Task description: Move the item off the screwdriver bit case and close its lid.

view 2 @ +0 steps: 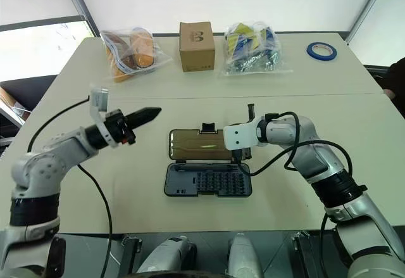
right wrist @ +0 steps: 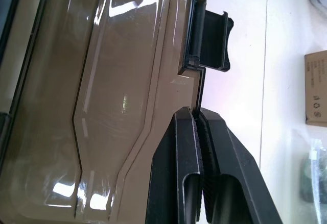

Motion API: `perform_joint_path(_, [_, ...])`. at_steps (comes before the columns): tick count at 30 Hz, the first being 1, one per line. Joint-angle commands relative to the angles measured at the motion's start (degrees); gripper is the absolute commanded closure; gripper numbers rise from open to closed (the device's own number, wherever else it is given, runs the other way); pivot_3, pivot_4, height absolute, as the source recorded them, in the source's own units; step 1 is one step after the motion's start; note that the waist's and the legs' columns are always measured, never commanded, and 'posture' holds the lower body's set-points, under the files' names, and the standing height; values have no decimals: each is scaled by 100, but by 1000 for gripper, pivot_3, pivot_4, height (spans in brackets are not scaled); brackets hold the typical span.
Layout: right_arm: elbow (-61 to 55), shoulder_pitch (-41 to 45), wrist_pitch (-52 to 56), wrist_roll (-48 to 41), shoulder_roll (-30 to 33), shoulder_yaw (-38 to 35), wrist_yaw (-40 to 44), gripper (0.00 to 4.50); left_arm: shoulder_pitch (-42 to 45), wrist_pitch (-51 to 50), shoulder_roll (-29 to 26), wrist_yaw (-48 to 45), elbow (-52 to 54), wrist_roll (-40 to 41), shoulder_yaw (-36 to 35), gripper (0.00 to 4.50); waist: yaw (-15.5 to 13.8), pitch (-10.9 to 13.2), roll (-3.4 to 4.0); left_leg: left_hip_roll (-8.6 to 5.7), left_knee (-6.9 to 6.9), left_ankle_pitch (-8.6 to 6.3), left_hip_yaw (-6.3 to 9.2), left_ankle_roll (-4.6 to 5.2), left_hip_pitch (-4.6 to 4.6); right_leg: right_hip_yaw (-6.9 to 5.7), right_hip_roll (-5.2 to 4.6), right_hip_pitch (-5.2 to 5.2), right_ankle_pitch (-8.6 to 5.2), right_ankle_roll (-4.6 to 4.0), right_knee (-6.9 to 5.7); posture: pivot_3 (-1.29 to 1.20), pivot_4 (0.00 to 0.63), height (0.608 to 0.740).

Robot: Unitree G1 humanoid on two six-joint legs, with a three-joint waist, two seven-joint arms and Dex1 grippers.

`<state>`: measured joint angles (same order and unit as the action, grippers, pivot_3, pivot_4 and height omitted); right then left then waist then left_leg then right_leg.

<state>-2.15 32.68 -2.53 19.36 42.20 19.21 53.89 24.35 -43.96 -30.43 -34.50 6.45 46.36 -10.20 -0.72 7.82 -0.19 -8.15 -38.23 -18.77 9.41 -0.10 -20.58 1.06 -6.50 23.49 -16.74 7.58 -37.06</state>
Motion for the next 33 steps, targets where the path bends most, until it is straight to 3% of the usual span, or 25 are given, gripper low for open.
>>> perform_joint_path(1, [-144, 147, 129, 91, -43, -99, -68, 4490, 351, 825, 49, 223, -910, -1338, 658, 4500, -5, 0, 0, -1, 1, 0, -2, 0, 0, 0, -1, 1, 0, 0, -2, 0, 150, 740])
perform_joint_path(7, [-219, 116, 458, 290, -100, -62, -64, 4490, 639, 1547, 249, -578, -2056, -2206, 1406, 4500, 29, 1, -2, -4, 1, 0, 1, 1, -17, -3, -3, 20, 0, 1, -6, 0, 150, 740])
perform_joint_path(12, [-396, 64, 686, 316, -128, -81, -93, 4490, 695, 1542, 330, -1445, -2241, -2177, 1561, 4500, 112, 0, -2, -3, -28, 2, 1, -1, -90, -5, -2, 92, 1, 1, -31, 0, 150, 740])
perform_joint_path(18, [-517, 48, 780, 263, -205, -45, -90, 4490, 919, 1478, 587, -2109, -2660, -2144, 1597, 4500, 128, 0, -2, -7, -71, 1, 5, -1, -110, -13, -2, 91, 1, 2, -41, 0, 150, 740])
perform_joint_path(22, [-588, 59, 806, 180, -203, -57, 25, 3127, 1200, 1503, 765, -2274, -3251, -2214, 1522, 4500, 119, 1, -3, -13, -81, 1, 13, 0, -120, -14, -5, 94, 1, 2, -48, 0, 150, 740])
perform_joint_path(27, [-950, 97, 1129, 194, -162, -183, 127, 450, 1440, 1622, 961, -2388, -3686, -2225, 1389, 4500, 152, 0, -3, -14, -85, 1, 15, 0, -132, -15, -9, 111, 1, 2, -60, 0, 150, 740])
perform_joint_path(28, [-1350, 117, 1800, -369, -15, -460, 631, 75, 1492, 1658, 991, -2382, -3747, -2242, 1363, 4500, 143, 0, -2, -14, -86, 1, 15, 0, -133, -15, -9, 114, 1, 2, -65, 0, 150, 740])
perform_joint_path(31, [-1949, 879, 4163, -2429, 208, -1907, 1543, 75, 1578, 1598, 968, -2577, -3719, -2176, 1280, 4500, 142, 3, -2, -19, -113, 1, 22, 0, -187, -19, -16, 146, 2, 2, -70, 0, 150, 740])
perform_joint_path(33, [-2125, 1170, 5004, -3311, 344, -2515, 1743, 75, 1582, 1433, 936, -2778, -3591, -2044, 1210, 4500, 131, 3, -3, -26, -120, 1, 20, 1, -192, -19, -25, 156, 2, 2, -87, 0, 150, 740])
